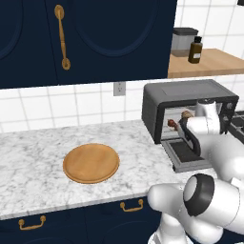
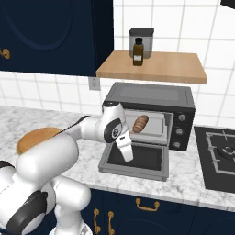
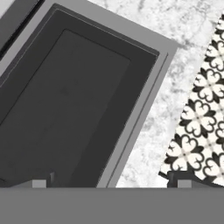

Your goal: Pick up the kebab skewer and baguette bread, and place them inside the toaster oven. Close the toaster oven door and start by setting the timer.

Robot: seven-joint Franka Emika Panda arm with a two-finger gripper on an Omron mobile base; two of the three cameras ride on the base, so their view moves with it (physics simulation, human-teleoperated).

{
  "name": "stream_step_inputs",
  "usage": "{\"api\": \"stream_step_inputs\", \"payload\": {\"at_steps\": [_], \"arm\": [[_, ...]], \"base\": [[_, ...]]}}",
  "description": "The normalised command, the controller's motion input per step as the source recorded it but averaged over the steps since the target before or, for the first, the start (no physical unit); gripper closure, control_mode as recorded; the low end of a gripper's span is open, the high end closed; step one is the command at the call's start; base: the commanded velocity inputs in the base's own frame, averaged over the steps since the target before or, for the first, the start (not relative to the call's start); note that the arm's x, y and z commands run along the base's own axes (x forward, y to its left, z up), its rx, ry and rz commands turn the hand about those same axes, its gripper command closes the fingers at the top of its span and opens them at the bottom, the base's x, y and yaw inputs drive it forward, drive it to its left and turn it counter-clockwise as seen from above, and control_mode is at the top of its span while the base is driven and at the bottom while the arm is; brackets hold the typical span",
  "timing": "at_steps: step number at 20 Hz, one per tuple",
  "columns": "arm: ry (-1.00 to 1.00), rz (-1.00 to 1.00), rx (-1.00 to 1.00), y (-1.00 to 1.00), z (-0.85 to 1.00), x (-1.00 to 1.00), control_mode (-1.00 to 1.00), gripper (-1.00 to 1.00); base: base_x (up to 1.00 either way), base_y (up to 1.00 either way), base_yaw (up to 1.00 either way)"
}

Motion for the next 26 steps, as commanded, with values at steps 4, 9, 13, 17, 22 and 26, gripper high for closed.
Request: {"api": "stream_step_inputs", "payload": {"at_steps": [4,9,13,17,22,26], "arm": [[0.0,0.0,0.0,0.01,-0.11,-0.29,-1.0,-1.0],[0.0,0.0,0.0,0.02,-0.14,-0.07,-1.0,-1.0],[0.0,0.0,0.0,0.09,-0.14,0.09,-1.0,-1.0],[0.0,0.0,0.0,0.0,-0.01,0.09,-1.0,-1.0],[0.0,0.0,0.0,0.0,-0.01,0.09,-1.0,-1.0],[0.0,0.0,0.0,0.0,0.0,0.19,-1.0,-1.0]], "base": [[0.0,0.0,0.0],[0.0,0.0,0.0],[0.0,0.0,0.0],[0.0,0.0,0.0],[0.0,0.0,0.0],[0.0,0.0,0.0]]}}
